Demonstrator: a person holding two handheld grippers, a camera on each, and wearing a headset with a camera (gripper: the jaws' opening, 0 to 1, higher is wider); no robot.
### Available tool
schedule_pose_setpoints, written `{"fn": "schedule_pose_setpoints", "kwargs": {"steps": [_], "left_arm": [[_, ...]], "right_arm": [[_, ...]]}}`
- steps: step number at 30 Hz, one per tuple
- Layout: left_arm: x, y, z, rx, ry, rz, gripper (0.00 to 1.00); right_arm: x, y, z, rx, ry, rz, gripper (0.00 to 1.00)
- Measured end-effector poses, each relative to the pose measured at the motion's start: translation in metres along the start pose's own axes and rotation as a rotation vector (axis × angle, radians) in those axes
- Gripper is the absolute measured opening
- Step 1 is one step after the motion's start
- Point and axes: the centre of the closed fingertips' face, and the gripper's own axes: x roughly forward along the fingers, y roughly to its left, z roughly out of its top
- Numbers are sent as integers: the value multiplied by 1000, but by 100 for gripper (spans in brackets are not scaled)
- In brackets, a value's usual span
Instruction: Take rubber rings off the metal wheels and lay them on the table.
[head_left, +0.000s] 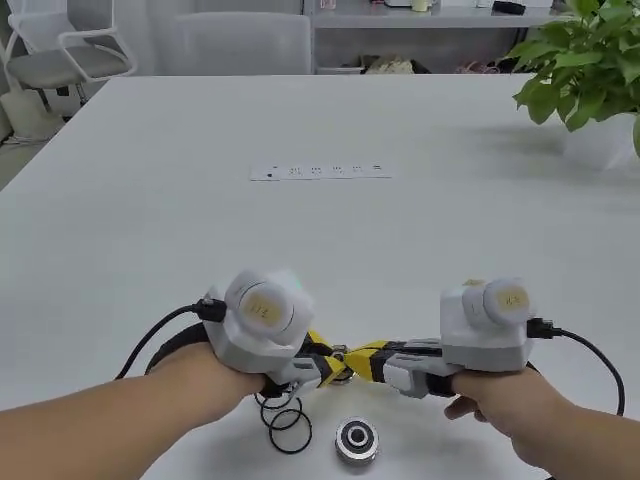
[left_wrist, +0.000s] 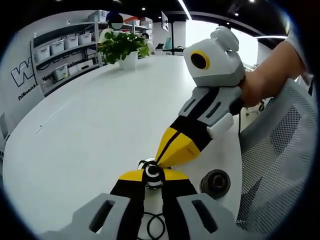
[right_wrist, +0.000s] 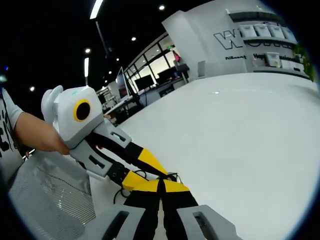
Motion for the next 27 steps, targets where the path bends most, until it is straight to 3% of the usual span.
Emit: {"fn": "schedule_pose_setpoints", "kwargs": {"steps": [1,12,22,27], "left_arm": [[0,0,0,-2,-1,0,7],[0,0,0,-11,-13,13,8],[-2,0,0,-10,-6,6,8],[-9,-5,-2,-10,-4,-15,15]], "right_arm": [[0,4,1,25,-2,14,0],[-5,-13,-10,-1,35,-51,0],[-8,-11,-10,-2,38,-45,0],[-10,-11,-7,12,24,-42,0]]}}
